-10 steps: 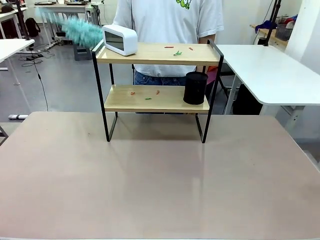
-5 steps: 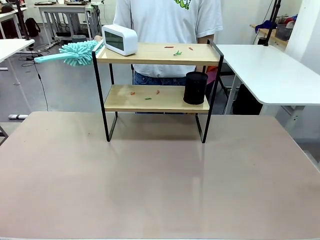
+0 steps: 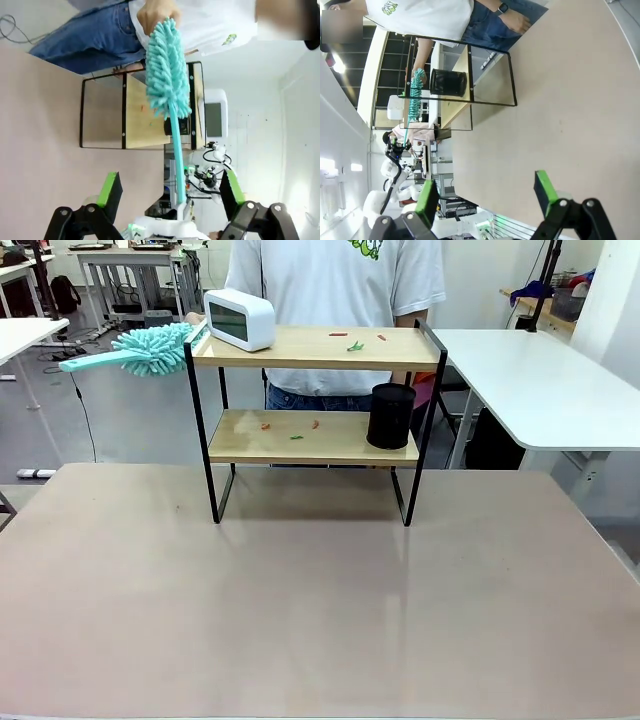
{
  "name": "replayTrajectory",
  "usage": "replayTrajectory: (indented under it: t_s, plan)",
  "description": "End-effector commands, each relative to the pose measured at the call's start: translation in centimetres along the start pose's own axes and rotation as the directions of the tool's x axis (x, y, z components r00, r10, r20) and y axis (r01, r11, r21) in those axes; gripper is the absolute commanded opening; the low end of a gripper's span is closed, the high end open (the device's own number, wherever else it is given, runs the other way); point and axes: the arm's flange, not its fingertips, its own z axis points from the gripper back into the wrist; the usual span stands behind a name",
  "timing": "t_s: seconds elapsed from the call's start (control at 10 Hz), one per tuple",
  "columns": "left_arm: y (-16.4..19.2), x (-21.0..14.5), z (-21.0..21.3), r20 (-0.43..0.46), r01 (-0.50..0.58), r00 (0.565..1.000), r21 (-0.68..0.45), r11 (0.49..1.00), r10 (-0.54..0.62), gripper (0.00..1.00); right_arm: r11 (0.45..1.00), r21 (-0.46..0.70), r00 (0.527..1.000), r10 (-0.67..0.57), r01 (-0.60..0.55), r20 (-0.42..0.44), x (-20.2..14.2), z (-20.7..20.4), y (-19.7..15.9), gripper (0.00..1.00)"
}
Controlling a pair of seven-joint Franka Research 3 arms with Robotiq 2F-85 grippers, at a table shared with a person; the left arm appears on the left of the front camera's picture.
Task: Clean the shelf.
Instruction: Pick up the Duster from the human.
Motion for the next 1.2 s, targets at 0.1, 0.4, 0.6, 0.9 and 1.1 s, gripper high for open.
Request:
replayTrajectory:
  t_s: [0.1,0.4,0.6,0.9,1.1]
  plan:
    - [-0.9,3.3,-4.0,-0.107,-0.057,0.993,-0.008,0.998,0.056,1.00,0.999,0.024,0.999,0.028,-0.029,0.018,0.2,-0.1,0.0,1.00]
    - [-0.9,1.1,-10.1,-0.316,-0.038,0.948,-0.026,0.999,0.028,1.00,0.999,0.024,0.999,0.028,-0.029,0.018,0.2,-0.1,0.0,1.00]
    - [-0.8,-0.6,-13.0,-0.407,-0.021,0.913,-0.002,1.000,0.019,1.00,0.999,0.024,0.999,0.028,-0.029,0.018,0.2,-0.1,0.0,1.00]
    - [-0.9,-1.2,-13.5,-0.415,-0.019,0.910,-0.014,1.000,0.012,1.00,0.999,0.024,0.999,0.028,-0.029,0.018,0.2,-0.1,0.0,1.00]
    - [-0.8,-1.3,-13.5,-0.405,-0.026,0.914,-0.027,0.999,0.013,1.00,0.999,0.024,0.999,0.028,-0.029,0.018,0.2,-0.1,0.0,1.00]
